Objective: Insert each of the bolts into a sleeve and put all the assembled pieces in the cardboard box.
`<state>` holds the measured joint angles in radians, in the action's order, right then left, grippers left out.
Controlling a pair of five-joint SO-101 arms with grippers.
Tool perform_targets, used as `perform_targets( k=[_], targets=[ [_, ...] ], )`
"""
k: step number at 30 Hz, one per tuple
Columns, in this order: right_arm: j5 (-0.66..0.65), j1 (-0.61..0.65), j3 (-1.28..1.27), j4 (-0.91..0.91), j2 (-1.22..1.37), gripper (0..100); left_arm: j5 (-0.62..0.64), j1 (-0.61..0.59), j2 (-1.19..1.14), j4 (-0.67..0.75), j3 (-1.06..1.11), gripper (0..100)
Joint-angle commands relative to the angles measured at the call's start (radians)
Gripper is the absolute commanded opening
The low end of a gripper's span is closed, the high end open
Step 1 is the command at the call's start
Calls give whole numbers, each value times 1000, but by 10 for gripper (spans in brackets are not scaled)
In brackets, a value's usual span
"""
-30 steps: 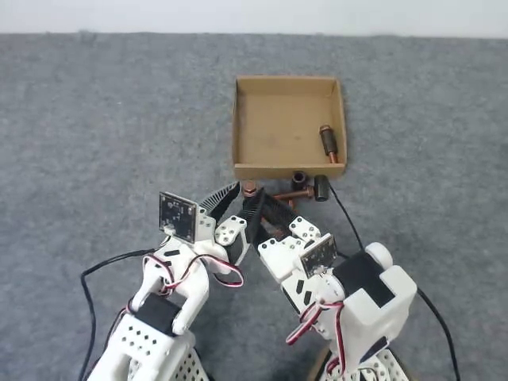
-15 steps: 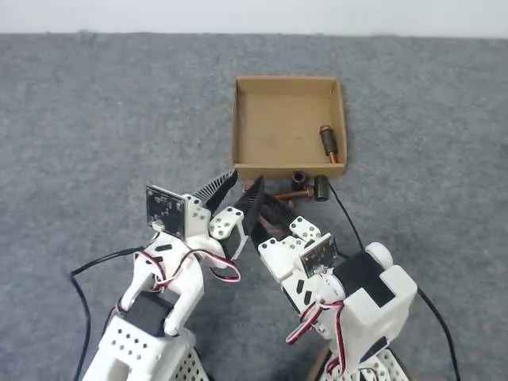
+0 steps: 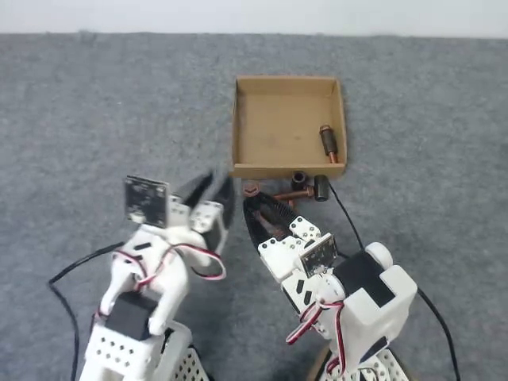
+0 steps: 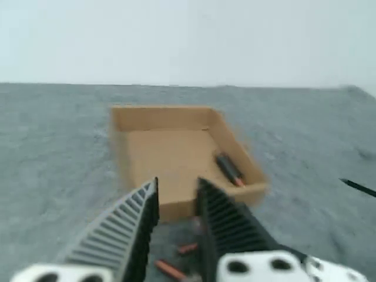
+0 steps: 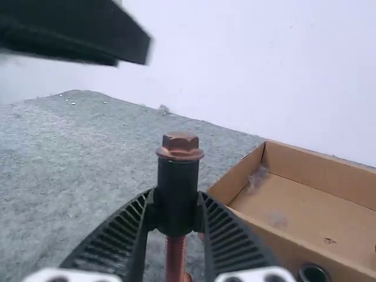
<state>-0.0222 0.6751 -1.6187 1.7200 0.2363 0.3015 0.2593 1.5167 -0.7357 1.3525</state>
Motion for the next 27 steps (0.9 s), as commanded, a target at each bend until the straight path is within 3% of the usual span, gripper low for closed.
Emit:
perform_targets(
  k=[1, 16, 21, 27],
  targets=[
    [8, -16, -23, 2, -47, 6, 9, -160, 17, -15, -71, 6],
    [8, -16, -23, 1, -47, 6, 8, -512, 17, -23, 54, 11],
    [8, -16, -23, 1, -47, 6, -34, -528, 68, -84, 54, 11],
    [8, -16, -23, 1, -47, 6, -61, -509, 316, -196, 87, 11]
  ],
)
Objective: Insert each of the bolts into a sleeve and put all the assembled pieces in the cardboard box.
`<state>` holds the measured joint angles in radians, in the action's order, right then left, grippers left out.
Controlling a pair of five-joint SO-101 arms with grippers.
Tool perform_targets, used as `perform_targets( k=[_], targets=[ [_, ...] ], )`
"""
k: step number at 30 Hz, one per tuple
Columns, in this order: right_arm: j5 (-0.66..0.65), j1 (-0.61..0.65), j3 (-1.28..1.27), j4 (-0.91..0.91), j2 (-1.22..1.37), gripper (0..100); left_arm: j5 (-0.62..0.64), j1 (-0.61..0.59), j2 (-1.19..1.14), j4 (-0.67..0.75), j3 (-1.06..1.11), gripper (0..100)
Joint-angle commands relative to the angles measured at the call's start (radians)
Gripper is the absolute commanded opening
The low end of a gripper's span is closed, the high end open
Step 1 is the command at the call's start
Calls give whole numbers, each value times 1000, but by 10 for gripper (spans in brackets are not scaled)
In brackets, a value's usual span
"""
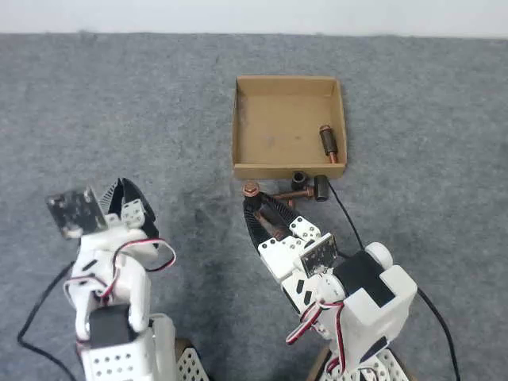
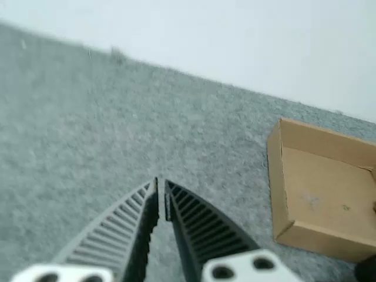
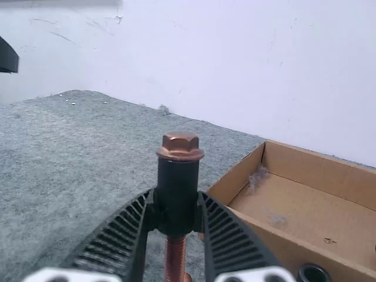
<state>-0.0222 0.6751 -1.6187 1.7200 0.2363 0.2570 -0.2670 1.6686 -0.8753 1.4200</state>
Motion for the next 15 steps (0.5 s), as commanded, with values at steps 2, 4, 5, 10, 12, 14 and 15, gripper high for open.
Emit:
perform_targets(
  k=[2, 4, 5, 10, 12, 14, 15],
  targets=[
    [8, -16, -23, 1, -47, 6, -18, 41, 164, -48, 50, 11],
    [8, -16, -23, 1, -47, 6, -18, 60, 140, -21, 76, 11],
    [8, -16, -25, 1, -47, 6, -18, 66, 138, -6, 90, 11],
    [8, -35, -29, 5, -53, 6, -20, 114, 155, 17, 154, 11],
    [8, -73, -28, 10, -54, 6, -21, 120, 155, 17, 180, 11],
    [8, -128, -18, 15, -56, 6, -26, 117, 155, 17, 219, 11],
    [8, -154, -6, 27, -58, 6, -43, 115, 155, 17, 246, 11]
  ],
)
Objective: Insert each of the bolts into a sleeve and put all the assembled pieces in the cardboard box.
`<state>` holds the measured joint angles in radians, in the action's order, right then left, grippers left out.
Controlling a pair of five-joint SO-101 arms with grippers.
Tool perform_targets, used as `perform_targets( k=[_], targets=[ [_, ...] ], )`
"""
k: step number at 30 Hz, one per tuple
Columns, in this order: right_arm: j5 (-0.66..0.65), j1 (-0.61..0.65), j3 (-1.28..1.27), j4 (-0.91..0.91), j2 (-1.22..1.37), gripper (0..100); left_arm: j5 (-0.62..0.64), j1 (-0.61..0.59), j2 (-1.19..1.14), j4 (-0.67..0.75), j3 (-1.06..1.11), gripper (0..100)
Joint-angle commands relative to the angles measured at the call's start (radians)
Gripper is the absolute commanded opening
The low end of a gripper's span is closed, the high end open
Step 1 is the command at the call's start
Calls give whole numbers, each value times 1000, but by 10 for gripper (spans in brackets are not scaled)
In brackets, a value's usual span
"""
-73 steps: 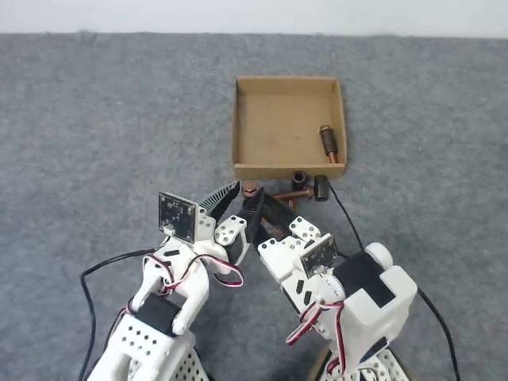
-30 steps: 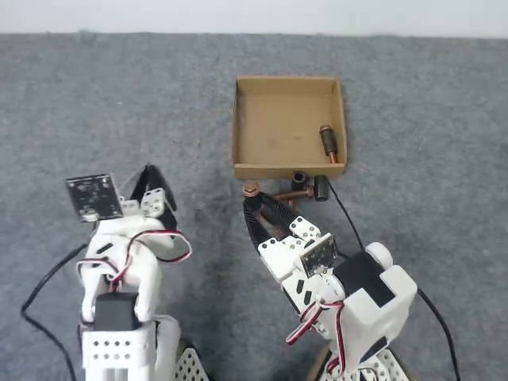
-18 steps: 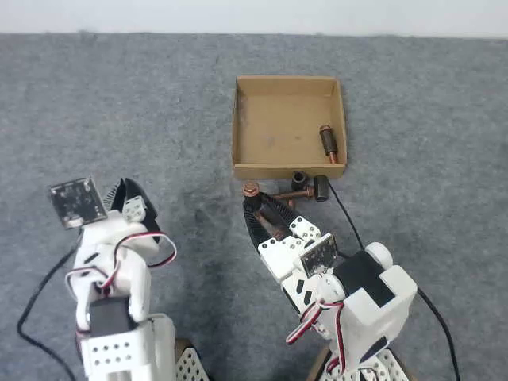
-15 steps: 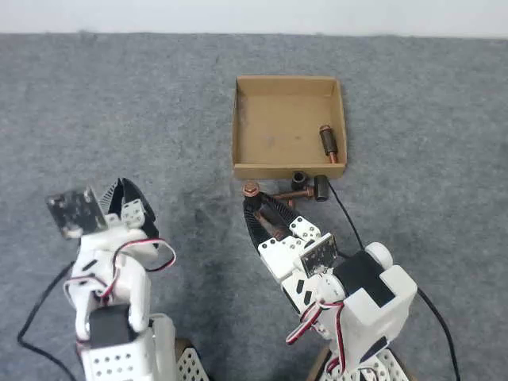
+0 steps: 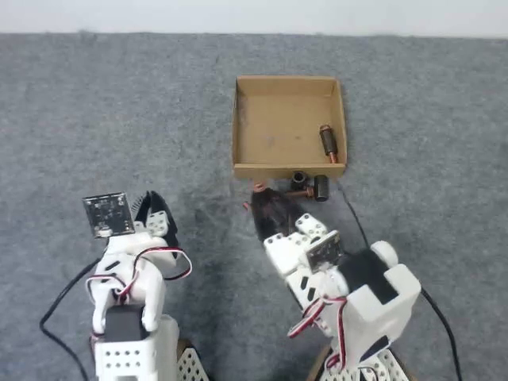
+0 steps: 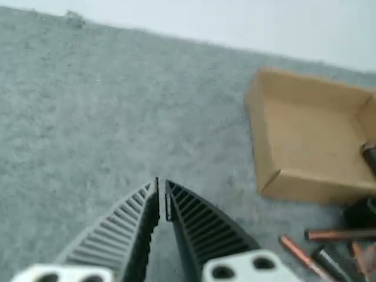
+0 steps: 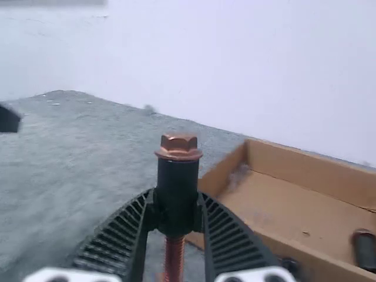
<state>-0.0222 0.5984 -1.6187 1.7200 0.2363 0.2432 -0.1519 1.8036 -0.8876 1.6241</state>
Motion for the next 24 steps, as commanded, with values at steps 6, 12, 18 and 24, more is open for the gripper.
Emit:
perform_targets(
  k=[6, 12, 18, 24],
  targets=[
    [8, -206, 89, 31, -113, 6, -167, -3, 17, -94, 61, 11],
    [8, -311, 261, -24, -119, 6, -195, -6, 15, -126, 61, 11],
    [8, -394, 512, -323, -127, 6, -206, -6, 15, -133, 61, 11],
    [8, -412, 721, -633, -127, 6, -210, -8, 15, -133, 61, 11]
  ],
)
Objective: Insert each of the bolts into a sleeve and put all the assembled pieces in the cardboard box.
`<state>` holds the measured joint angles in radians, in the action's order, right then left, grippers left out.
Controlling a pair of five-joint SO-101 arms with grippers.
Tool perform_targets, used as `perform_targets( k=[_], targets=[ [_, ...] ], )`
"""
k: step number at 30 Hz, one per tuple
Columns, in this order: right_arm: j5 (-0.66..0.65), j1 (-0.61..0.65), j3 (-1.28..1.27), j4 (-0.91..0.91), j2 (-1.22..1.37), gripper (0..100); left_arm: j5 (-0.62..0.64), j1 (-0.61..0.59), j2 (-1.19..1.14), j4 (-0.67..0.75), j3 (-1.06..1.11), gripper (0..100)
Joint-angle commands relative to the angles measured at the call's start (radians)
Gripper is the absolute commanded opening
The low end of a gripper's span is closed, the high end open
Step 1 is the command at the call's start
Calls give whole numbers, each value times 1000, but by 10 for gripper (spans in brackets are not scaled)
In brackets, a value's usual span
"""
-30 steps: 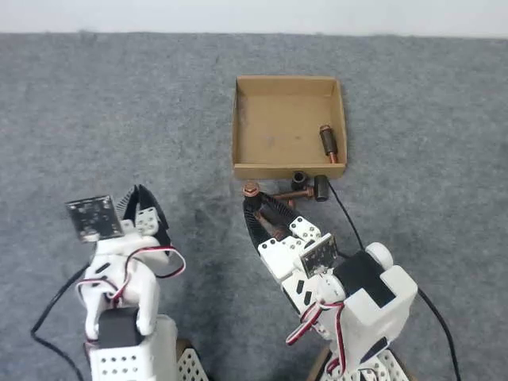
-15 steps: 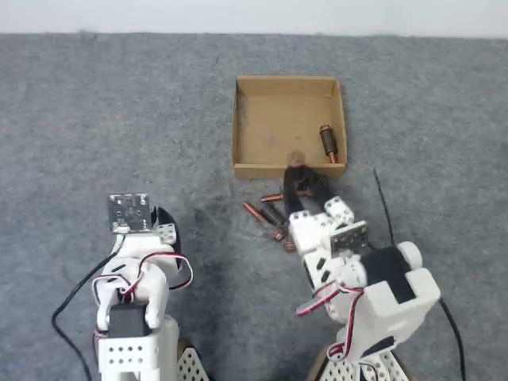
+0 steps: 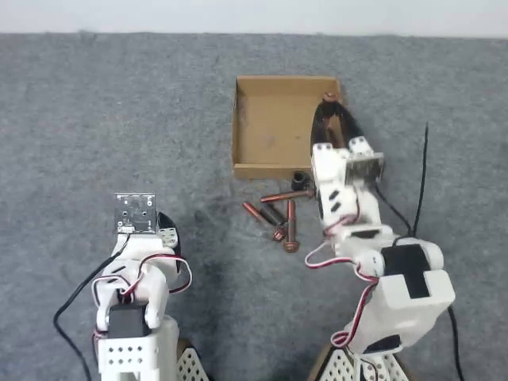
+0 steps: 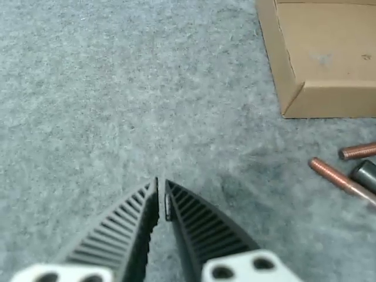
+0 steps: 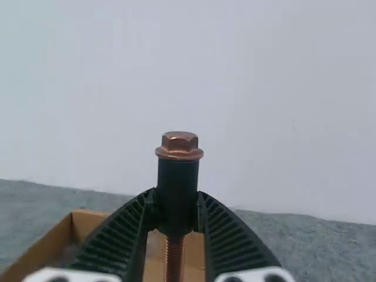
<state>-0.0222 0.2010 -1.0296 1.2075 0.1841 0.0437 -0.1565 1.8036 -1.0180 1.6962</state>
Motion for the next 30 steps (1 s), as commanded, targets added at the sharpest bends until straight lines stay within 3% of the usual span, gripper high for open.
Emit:
perform_targets(
  k=[1, 10, 20, 30],
  targets=[
    [8, -15, 161, -173, -74, 6, -11, -3, 15, -3, -12, 11],
    [8, -13, 419, -621, -76, 6, -12, -3, 15, 2, -12, 11],
    [8, -2, 911, -1501, 1, 9, -14, -3, 15, 3, -12, 11],
    [8, 7, 1485, -2134, 348, 9, -14, -3, 15, 3, -12, 11]
  ],
)
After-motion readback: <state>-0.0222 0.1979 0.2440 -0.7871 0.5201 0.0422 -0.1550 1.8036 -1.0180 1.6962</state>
